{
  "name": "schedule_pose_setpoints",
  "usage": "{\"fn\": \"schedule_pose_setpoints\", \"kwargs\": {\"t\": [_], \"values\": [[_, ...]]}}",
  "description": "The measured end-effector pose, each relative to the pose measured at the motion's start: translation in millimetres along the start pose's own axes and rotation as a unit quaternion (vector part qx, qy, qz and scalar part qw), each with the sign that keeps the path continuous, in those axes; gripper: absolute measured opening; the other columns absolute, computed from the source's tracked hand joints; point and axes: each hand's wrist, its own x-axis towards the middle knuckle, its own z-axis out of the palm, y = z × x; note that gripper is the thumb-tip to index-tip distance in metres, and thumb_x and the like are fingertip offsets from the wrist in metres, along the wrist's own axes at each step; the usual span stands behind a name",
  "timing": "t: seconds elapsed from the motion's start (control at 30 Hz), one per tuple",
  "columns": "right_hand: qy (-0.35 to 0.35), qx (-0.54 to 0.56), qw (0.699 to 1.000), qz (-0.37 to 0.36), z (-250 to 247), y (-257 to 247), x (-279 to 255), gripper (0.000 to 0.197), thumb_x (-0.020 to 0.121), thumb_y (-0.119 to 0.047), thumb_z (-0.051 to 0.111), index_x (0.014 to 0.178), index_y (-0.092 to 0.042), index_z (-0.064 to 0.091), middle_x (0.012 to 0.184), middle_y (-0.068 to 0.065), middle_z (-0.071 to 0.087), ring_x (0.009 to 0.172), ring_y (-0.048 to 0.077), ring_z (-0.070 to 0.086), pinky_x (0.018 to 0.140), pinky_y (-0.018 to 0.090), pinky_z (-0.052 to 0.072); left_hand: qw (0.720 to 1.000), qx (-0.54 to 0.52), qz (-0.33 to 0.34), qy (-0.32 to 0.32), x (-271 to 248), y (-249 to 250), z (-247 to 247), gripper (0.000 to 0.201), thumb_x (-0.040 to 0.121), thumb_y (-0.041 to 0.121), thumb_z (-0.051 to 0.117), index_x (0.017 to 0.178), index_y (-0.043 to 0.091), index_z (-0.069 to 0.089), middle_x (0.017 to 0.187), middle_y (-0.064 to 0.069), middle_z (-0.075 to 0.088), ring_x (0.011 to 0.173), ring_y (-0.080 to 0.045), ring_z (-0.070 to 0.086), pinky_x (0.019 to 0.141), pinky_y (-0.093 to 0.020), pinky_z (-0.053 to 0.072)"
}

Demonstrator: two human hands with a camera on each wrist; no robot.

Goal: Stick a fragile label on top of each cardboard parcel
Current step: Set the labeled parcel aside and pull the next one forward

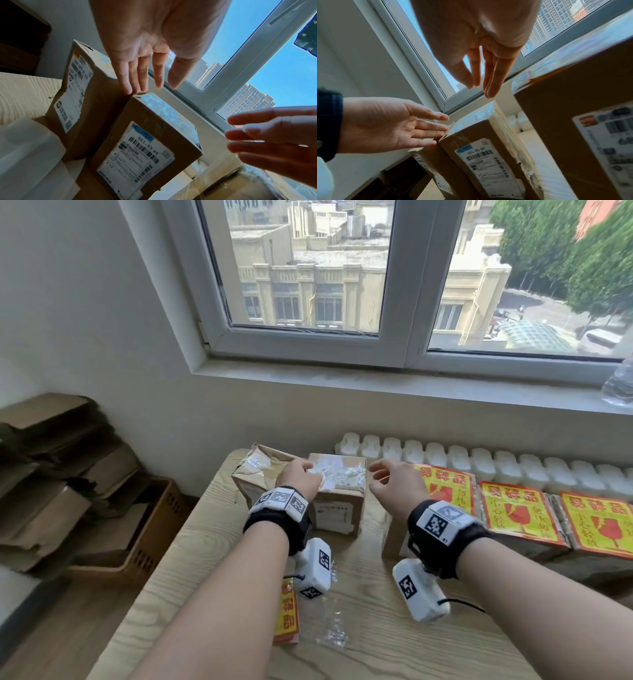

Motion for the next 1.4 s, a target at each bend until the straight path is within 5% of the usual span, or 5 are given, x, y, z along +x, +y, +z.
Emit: {"fn": "schedule_pose_setpoints", "kwargs": {"t": [0.47, 0.7, 1.0, 1.17, 1.4], "values": [[-0.096, -0.008, 0.994, 0.058, 25, -5, 8, 0.057, 0.091, -0.013, 0.05, 0.145, -0.018, 0.035, 0.141, 0.006, 0.05, 0.125, 0.021, 0.051, 0.1, 0.037, 0.046, 1.0, -0.008, -0.008, -0.027, 13, -13, 11, 0.05, 0.089, 0.01, 0.052, 0.138, 0.02, 0.046, 0.136, -0.003, 0.056, 0.124, -0.022, 0.053, 0.102, -0.032, 0.044], [-0.075, 0.069, 0.993, 0.053, 15, -9, -5, 0.053, 0.09, -0.007, 0.052, 0.141, -0.019, 0.042, 0.126, 0.013, 0.059, 0.112, 0.026, 0.059, 0.093, 0.04, 0.052, 0.997, -0.07, -0.012, 0.009, -2, -15, 2, 0.05, 0.085, 0.009, 0.06, 0.134, 0.017, 0.051, 0.135, -0.003, 0.058, 0.124, -0.019, 0.054, 0.106, -0.034, 0.042], [-0.021, 0.109, 0.994, -0.001, -13, -20, -31, 0.043, 0.09, -0.011, 0.056, 0.133, -0.017, 0.052, 0.122, 0.009, 0.062, 0.103, 0.017, 0.059, 0.081, 0.024, 0.049, 0.982, -0.103, 0.012, 0.16, -51, -3, -26, 0.026, 0.08, 0.021, 0.065, 0.105, 0.026, 0.066, 0.094, 0.011, 0.068, 0.091, -0.014, 0.062, 0.077, -0.022, 0.046], [0.001, 0.111, 0.994, -0.01, -27, -20, -59, 0.033, 0.09, -0.011, 0.056, 0.122, -0.015, 0.059, 0.111, 0.007, 0.067, 0.097, 0.018, 0.063, 0.089, 0.036, 0.054, 0.978, -0.099, 0.0, 0.184, -89, -3, -34, 0.027, 0.079, 0.022, 0.066, 0.105, 0.025, 0.065, 0.072, 0.011, 0.054, 0.076, -0.016, 0.057, 0.068, -0.021, 0.039], [0.024, 0.077, 0.997, -0.013, -38, -6, -108, 0.025, 0.088, -0.017, 0.058, 0.113, -0.019, 0.063, 0.1, 0.001, 0.067, 0.088, 0.016, 0.062, 0.078, 0.03, 0.052, 0.98, -0.088, -0.001, 0.178, -137, -16, -21, 0.022, 0.075, 0.03, 0.073, 0.095, 0.022, 0.07, 0.091, 0.005, 0.068, 0.084, -0.016, 0.062, 0.072, -0.021, 0.043]]}}
